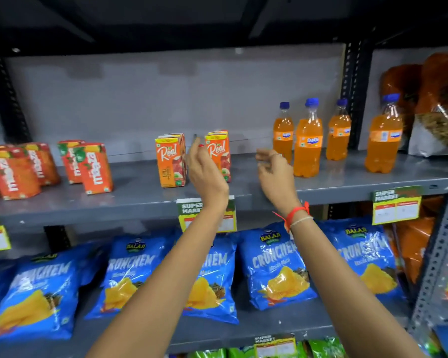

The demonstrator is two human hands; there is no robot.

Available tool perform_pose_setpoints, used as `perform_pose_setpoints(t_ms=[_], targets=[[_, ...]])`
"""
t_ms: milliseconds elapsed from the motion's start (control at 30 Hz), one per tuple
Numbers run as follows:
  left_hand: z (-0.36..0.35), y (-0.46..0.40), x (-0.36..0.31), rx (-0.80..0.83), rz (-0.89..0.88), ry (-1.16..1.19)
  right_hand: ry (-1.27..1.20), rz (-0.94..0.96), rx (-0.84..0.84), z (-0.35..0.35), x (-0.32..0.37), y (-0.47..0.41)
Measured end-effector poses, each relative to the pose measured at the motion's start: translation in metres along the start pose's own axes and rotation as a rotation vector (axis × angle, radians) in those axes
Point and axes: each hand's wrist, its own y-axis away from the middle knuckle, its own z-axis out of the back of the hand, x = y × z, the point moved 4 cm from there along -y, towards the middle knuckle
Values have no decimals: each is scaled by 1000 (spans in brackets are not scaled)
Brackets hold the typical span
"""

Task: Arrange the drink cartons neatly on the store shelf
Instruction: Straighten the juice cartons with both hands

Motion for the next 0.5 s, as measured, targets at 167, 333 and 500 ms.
perform_pose_setpoints(t_ms=[167, 333, 500], targets=[[3, -28, 15, 151, 422, 88, -10, -138, 233, -33, 17, 1], [5, -34, 30, 253, 538, 78, 22, -102, 307, -46, 26, 1], [4, -29, 25, 295, 514, 65, 41, -80, 309, -45, 28, 7]])
